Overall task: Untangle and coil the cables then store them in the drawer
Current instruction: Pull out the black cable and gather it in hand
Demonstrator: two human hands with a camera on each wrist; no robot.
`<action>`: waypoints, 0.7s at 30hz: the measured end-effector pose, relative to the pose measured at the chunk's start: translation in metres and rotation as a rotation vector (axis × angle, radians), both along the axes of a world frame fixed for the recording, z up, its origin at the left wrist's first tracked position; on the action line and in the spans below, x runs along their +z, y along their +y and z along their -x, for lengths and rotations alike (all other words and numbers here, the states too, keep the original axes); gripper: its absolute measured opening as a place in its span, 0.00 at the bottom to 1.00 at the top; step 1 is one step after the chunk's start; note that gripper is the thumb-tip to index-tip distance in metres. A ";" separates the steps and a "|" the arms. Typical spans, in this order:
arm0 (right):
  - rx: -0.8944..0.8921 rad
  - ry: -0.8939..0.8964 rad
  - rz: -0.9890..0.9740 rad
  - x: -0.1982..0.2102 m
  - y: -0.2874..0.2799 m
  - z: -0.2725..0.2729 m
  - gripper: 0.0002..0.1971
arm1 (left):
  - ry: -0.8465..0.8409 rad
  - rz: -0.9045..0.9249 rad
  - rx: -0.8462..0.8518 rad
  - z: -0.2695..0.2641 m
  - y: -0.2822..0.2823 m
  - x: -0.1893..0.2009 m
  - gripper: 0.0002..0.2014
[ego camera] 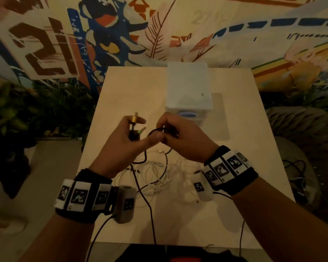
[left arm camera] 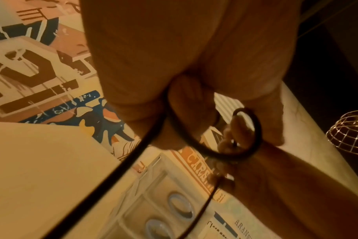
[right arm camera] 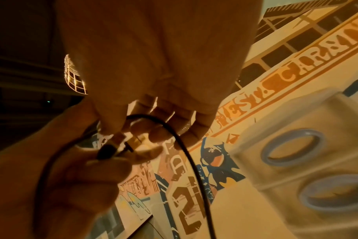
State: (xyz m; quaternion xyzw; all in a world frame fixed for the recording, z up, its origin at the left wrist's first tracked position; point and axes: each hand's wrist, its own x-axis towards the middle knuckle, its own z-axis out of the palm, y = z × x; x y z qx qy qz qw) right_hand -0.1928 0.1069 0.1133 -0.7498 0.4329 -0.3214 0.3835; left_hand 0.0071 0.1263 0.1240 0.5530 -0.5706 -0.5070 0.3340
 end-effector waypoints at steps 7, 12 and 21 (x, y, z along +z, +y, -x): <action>-0.039 -0.031 -0.001 0.003 -0.004 0.008 0.08 | -0.131 -0.033 -0.286 0.006 0.000 -0.001 0.14; -0.064 -0.142 -0.111 -0.018 -0.001 0.016 0.11 | -0.292 0.094 -0.220 0.009 -0.009 -0.012 0.11; -0.028 0.236 -0.457 -0.114 -0.002 -0.004 0.34 | 0.060 0.074 -0.085 -0.003 -0.014 0.019 0.14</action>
